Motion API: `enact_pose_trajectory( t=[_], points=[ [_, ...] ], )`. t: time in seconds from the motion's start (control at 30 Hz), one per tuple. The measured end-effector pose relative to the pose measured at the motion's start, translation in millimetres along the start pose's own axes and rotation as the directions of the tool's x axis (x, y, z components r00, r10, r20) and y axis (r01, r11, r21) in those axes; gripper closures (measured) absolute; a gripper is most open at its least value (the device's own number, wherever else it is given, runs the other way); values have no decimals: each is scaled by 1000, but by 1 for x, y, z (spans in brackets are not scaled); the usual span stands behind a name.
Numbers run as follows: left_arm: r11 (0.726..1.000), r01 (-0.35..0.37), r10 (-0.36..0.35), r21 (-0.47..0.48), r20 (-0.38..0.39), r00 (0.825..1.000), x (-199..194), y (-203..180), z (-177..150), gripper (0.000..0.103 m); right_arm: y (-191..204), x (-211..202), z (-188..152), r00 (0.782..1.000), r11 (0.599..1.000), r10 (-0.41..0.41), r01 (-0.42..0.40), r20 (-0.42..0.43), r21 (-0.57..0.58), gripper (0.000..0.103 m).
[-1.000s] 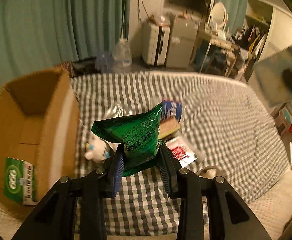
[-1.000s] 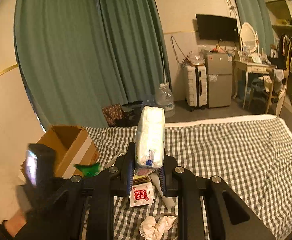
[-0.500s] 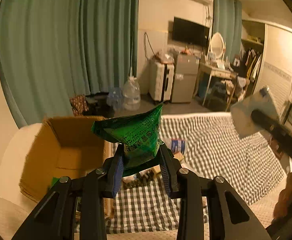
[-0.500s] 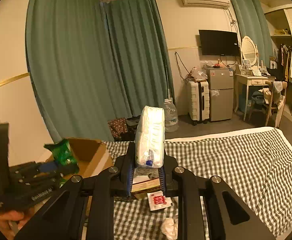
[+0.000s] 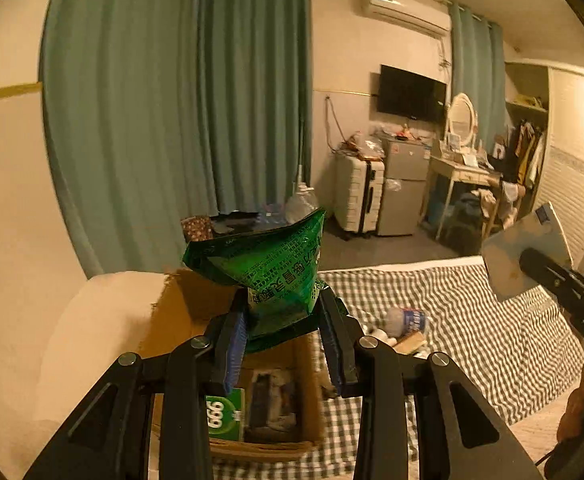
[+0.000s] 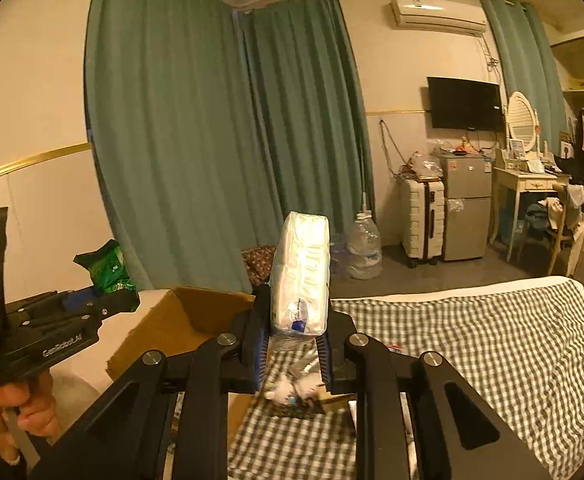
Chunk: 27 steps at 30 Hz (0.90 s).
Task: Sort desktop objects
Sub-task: 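Lift and carry the green snack bag and tissue pack over the cardboard box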
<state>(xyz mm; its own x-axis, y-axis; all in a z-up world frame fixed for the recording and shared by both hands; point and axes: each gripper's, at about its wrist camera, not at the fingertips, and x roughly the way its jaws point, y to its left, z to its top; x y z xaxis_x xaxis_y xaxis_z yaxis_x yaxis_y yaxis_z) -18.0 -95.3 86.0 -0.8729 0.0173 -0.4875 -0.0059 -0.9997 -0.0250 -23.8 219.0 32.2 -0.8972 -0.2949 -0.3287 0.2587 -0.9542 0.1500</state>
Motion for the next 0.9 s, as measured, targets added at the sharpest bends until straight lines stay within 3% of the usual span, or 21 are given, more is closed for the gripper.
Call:
enact_pose_trajectory(
  t=[0.33, 0.53, 0.9],
  points=[
    [998, -54, 55, -44, 14, 998, 8, 63, -3, 69, 54, 35, -12, 997, 997, 66, -67, -40, -26, 83],
    [993, -102, 100, -59, -37, 994, 33, 83, -15, 69, 87, 71, -26, 989, 991, 126, -129, -80, -34, 83],
    [988, -84, 56, -132, -203, 978, 111, 107, -38, 68, 119, 138, -70, 966, 986, 149, -162, -213, -45, 83]
  ],
)
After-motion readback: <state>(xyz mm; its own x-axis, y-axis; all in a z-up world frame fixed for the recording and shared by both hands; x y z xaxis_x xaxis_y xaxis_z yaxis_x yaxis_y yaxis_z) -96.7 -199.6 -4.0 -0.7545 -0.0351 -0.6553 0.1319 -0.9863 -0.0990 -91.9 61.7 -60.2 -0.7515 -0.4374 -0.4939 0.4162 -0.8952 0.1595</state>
